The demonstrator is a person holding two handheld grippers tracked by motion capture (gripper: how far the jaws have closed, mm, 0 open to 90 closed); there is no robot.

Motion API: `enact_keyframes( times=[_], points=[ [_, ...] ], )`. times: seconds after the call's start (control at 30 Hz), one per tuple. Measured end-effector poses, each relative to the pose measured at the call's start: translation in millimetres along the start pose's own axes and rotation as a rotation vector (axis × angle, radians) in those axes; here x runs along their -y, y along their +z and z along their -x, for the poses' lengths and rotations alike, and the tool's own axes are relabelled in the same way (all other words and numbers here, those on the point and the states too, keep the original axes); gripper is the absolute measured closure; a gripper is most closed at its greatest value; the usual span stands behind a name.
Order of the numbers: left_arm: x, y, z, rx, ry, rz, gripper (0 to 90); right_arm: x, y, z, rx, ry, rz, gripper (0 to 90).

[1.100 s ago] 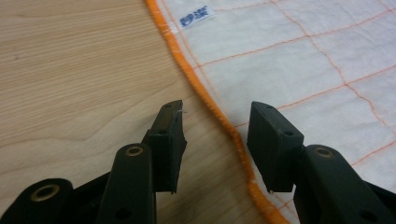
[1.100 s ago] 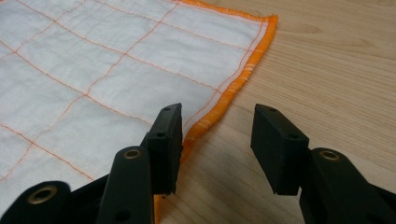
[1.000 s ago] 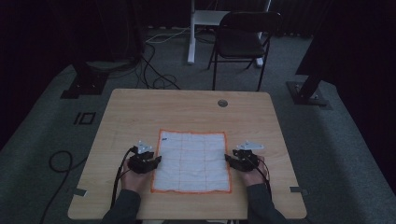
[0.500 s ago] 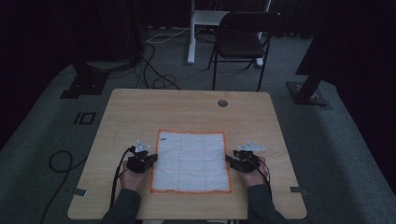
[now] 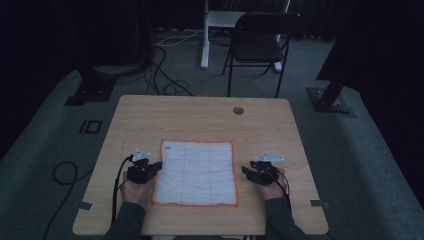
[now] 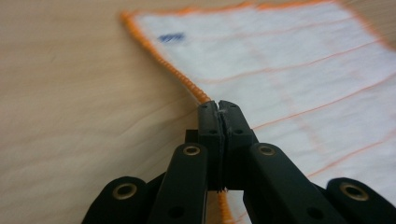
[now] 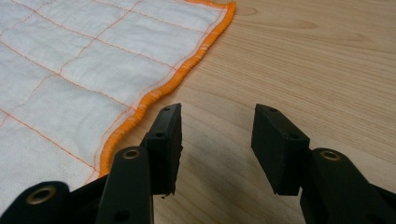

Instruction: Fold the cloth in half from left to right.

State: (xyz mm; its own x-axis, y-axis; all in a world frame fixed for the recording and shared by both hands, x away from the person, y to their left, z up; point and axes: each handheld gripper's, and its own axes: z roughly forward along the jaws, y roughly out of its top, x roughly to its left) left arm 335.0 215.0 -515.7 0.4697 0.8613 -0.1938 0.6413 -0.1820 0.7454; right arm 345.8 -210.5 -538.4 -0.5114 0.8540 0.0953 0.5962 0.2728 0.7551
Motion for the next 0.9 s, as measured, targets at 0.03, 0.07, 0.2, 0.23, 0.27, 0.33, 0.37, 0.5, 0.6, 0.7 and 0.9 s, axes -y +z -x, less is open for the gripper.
enact_keyframes(
  times=[0.03,0.07,0.2,0.23,0.27,0.33,0.37,0.5,0.6,0.7,0.9],
  points=[
    [-2.7,-0.1,2.6,0.014,0.008,0.003,89.6,-0.1,0.2,-0.3,0.000,0.001,0.000,52.8],
    [-5.4,0.6,4.7,0.030,0.014,0.005,89.6,-0.1,0.3,-0.4,0.000,-0.001,0.000,52.8],
    [-14.8,4.0,14.1,0.081,0.039,0.008,89.6,-0.1,0.5,-0.7,-0.002,-0.003,-0.003,52.8],
    [-16.9,5.0,17.0,0.094,0.049,0.006,89.6,-0.1,0.4,-0.6,-0.003,-0.003,-0.002,52.8],
    [-18.9,6.2,20.4,0.105,0.053,0.007,89.6,-0.1,0.5,-0.6,-0.003,-0.001,-0.001,52.8],
    [-23.3,9.3,26.4,0.129,0.067,-0.006,89.6,0.0,0.4,-0.5,-0.004,-0.002,-0.001,52.8],
    [-25.2,11.1,29.8,0.138,0.072,-0.009,89.6,0.0,0.3,-0.6,-0.004,-0.001,-0.001,52.8],
    [-32.7,18.7,44.0,0.181,0.102,-0.023,89.6,-0.1,0.3,-0.7,-0.005,0.000,0.000,52.8],
    [-38.1,25.5,54.3,0.216,0.106,-0.038,89.6,-0.1,0.4,-0.8,-0.005,-0.003,0.001,52.8],
    [-43.1,32.3,65.0,0.252,0.121,-0.053,89.5,0.0,0.5,-0.9,-0.006,-0.002,0.000,52.8],
    [-50.0,48.5,87.6,0.293,0.159,-0.083,89.5,0.0,0.5,-1.0,-0.007,-0.003,0.002,52.7]
  ],
)
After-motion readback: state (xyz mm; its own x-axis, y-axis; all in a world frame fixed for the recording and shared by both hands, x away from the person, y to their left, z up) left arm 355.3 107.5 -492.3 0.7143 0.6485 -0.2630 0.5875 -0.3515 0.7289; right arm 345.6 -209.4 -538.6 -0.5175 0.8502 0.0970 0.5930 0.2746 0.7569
